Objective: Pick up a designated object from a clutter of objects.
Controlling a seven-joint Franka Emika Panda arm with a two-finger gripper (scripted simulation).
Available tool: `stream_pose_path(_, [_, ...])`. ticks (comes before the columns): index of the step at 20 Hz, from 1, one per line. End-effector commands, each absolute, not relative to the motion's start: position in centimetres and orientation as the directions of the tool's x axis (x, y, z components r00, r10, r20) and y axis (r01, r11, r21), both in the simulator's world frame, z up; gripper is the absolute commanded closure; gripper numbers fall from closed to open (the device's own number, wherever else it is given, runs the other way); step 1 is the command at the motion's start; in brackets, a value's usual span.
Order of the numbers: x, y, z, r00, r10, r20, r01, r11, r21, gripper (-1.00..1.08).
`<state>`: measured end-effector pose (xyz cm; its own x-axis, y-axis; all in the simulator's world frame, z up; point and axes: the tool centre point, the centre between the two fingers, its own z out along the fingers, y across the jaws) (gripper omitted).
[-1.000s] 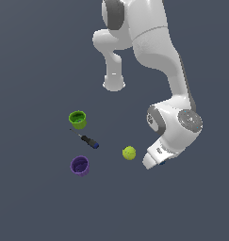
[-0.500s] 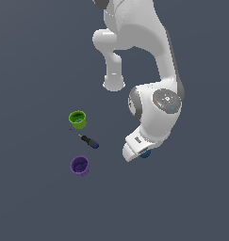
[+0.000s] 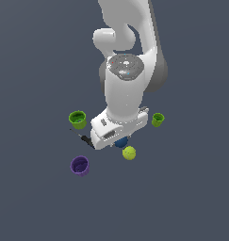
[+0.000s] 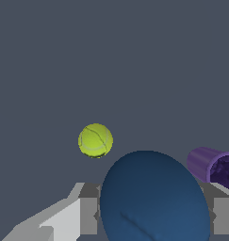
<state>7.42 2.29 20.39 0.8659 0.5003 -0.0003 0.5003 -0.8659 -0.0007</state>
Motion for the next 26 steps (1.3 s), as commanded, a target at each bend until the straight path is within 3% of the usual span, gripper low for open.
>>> stream_pose_path(1, [7.2, -0.3, 22.5, 0.865, 0.501, 0.001, 0.501, -0.865, -0.002, 1.08])
stream_pose_path(15, [6.8, -13.5, 33.0, 0.865, 0.501, 0.001, 0.501, -0.865, -0.001, 1.08])
stream_pose_path(26, [7.0, -17.1, 35.8, 0.866, 0.501, 0.000, 0.501, -0.866, 0.000, 1.08])
